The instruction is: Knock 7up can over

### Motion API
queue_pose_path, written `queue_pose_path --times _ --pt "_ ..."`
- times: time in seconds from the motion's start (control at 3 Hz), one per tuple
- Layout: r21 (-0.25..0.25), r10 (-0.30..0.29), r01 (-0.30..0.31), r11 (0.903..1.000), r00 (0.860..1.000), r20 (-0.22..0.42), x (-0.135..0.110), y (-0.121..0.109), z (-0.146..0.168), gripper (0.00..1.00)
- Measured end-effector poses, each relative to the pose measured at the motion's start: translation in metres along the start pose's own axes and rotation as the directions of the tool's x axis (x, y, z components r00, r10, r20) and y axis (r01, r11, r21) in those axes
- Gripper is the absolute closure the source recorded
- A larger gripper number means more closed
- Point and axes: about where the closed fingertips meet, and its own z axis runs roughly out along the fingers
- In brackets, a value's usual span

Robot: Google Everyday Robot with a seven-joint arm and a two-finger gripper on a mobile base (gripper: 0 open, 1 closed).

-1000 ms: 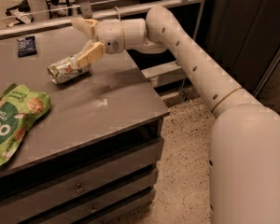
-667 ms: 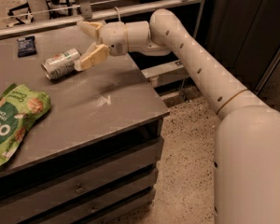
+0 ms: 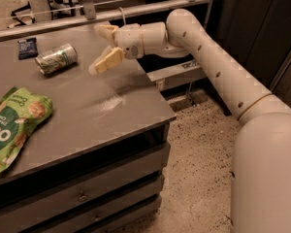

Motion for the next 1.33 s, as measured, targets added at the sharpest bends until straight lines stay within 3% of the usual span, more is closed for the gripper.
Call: queue_pose_path --times 0.33,1.0,1.33 --pt "0.063 0.006 -0.001 0.9980 0.997 -0.074 0.010 -0.004 -0.030 0.00" --pt "0.203 0.020 0.025 0.9789 0.976 -0.219 0.030 -0.012 -0.113 0.00" --pt "0.203 0.020 0.025 0.9789 0.976 -0.219 0.030 -0.012 -0.113 0.00"
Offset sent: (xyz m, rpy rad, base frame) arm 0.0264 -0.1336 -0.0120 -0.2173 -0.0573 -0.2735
